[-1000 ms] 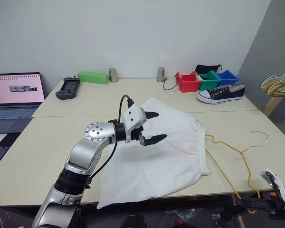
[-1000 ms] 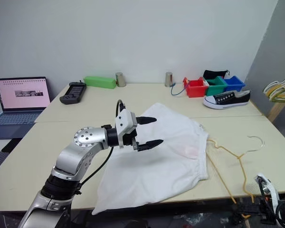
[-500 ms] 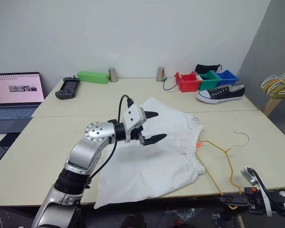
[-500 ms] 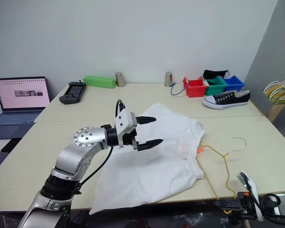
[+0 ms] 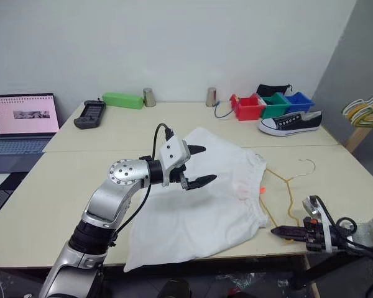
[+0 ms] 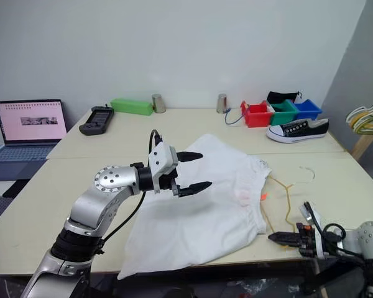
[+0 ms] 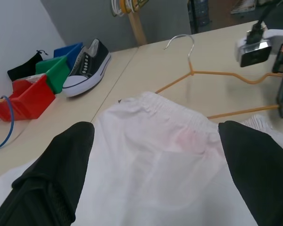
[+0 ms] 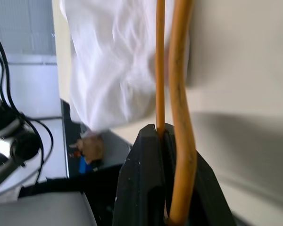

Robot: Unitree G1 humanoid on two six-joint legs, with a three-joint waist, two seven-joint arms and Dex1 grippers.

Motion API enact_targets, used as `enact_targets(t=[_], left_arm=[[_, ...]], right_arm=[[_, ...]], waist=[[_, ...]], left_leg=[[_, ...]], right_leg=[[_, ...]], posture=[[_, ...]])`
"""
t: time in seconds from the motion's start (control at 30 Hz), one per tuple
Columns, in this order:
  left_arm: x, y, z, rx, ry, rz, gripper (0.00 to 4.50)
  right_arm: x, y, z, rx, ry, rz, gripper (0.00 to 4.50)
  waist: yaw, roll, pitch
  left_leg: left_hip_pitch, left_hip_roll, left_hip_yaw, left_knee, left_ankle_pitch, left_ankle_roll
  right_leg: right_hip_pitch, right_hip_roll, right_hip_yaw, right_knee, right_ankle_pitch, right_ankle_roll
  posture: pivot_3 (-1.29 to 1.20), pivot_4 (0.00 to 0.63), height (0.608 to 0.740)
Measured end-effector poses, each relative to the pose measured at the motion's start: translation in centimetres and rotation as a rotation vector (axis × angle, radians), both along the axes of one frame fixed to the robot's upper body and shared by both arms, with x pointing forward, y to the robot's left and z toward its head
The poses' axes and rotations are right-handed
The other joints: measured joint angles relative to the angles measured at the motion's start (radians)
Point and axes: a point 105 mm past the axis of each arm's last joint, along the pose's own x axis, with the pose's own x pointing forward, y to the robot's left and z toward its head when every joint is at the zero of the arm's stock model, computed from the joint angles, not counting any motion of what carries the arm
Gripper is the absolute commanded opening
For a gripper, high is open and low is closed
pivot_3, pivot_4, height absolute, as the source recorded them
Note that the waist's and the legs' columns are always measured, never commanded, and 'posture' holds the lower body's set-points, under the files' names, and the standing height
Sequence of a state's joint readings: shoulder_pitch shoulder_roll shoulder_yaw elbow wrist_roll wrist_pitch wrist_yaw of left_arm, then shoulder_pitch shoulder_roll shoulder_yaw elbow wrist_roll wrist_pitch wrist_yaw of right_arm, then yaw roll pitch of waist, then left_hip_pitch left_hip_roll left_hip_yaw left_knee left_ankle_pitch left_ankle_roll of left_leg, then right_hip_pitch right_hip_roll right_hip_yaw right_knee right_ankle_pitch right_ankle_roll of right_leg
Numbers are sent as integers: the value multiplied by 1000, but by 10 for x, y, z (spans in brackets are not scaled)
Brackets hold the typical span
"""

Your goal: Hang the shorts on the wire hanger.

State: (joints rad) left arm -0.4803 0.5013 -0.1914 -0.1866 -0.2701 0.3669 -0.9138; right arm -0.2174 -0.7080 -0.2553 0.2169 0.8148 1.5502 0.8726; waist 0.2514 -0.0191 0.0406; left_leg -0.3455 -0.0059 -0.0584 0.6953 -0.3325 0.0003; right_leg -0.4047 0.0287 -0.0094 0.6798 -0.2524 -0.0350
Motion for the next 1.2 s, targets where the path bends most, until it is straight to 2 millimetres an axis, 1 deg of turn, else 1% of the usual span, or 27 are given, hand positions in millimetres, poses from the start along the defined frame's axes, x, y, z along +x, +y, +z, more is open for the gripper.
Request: enact_targets(t=[0.1,0.2,0.3,0.33,0.37,0.43,0.47,0.5,0.53,0.6,0.63,0.67,0.7,0.73,0.77,0.83,0.9,1.03,1.13,1.2], left_arm=[[0,0,0,-1,-3,-1,4474],[0,-1,1,-1,-5,-4,4474],[0,-1,1,0,-5,-5,4474],[0,-1,1,0,-5,-6,4474],[0,-1,1,0,-6,-8,4474],[1,0,2,3,-14,-15,4474],[10,4,6,23,-38,-13,4474],[16,7,9,37,-53,-4,4474],[29,14,19,64,-93,11,4474],[55,29,52,94,-190,52,4474],[62,34,68,101,-231,62,4474],[71,39,88,110,-279,62,4474],[75,40,104,117,-322,55,4474],[76,41,111,123,-343,47,4474],[78,41,118,150,-366,15,4474],[82,43,113,212,-354,-21,4474],[88,46,100,279,-322,-49,4474],[97,41,84,341,-315,-67,4474],[103,36,86,361,-356,-57,4474],[105,33,89,370,-381,-59,4474]], right_arm=[[14,-4,-3,-28,-15,-43,0],[26,-7,-1,-59,-40,-71,0],[35,-10,9,-68,-84,-95,0],[37,-10,16,-92,-120,-79,0],[38,-10,22,-134,-168,-53,0],[41,-8,41,-280,-320,45,0],[47,-9,53,-440,-468,131,0],[49,-8,57,-491,-520,159,0],[56,-5,62,-589,-616,209,0],[71,1,68,-783,-780,288,0],[77,3,70,-844,-831,308,0],[86,4,72,-946,-907,338,0],[93,6,76,-1005,-964,354,0],[96,7,78,-1028,-991,359,0],[103,8,81,-1088,-1046,367,0],[113,12,86,-1146,-1107,355,0],[119,18,89,-1187,-1162,353,0],[125,32,100,-1236,-1266,389,0],[125,39,108,-1283,-1343,426,0],[125,41,109,-1296,-1361,438,0]], waist=[[1,0,0],[2,0,0],[3,0,0],[3,0,0],[3,1,1],[3,2,1],[2,2,1],[1,1,1],[-1,-1,2],[-7,-2,3],[-8,-2,3],[-9,-2,3],[-11,-2,3],[-10,-2,3],[-10,-2,3],[-9,-2,3],[-6,-2,3],[-1,-3,4],[0,-4,4],[-2,-4,4]], left_leg=[[0,0,1,0,0,0],[0,0,1,0,0,0],[-1,0,1,0,0,0],[-1,0,0,0,0,0],[-1,0,0,0,0,0],[-1,0,-2,0,0,0],[0,0,-2,0,0,0],[0,-1,-1,0,0,0],[-1,-1,0,0,0,0],[-1,-1,1,0,0,0],[-1,-1,1,0,0,0],[-2,-1,2,0,0,0],[-2,-1,3,-2,0,0],[-2,-2,4,-3,0,0],[-3,-2,6,-2,0,0],[-3,-2,6,-2,0,0],[-4,-2,5,-2,-1,1],[-5,-2,4,0,-1,2],[-5,-2,3,0,-1,2],[-5,-3,4,1,-1,2]], right_leg=[[0,0,0,0,0,0],[0,0,0,0,0,0],[0,0,0,0,0,0],[0,-1,0,0,0,0],[-1,-1,0,0,0,0],[-1,-1,-1,0,-1,1],[-1,0,-3,-1,-3,5],[-1,1,-3,-1,-3,5],[-1,3,-4,-2,-3,5],[-1,4,-4,-3,-3,5],[-1,4,-4,-3,-3,5],[-2,5,-4,-4,-3,5],[-3,5,-3,-5,-3,5],[-3,5,-2,-5,-3,5],[-3,4,-1,-4,-1,2],[-3,4,-1,-5,-1,1],[-5,4,-2,-5,-1,1],[-5,4,-3,-3,-1,1],[-5,4,-4,-2,-1,1],[-5,4,-3,-2,-1,1]], posture=[[362,0,740],[358,0,740],[350,0,740],[349,0,740],[347,0,740],[343,0,740],[339,0,740],[339,0,740],[338,0,740],[342,0,740],[346,0,740],[349,0,740],[352,0,740],[353,0,740],[353,0,740],[355,0,740],[353,0,740],[332,0,740],[326,0,740],[324,0,740]])
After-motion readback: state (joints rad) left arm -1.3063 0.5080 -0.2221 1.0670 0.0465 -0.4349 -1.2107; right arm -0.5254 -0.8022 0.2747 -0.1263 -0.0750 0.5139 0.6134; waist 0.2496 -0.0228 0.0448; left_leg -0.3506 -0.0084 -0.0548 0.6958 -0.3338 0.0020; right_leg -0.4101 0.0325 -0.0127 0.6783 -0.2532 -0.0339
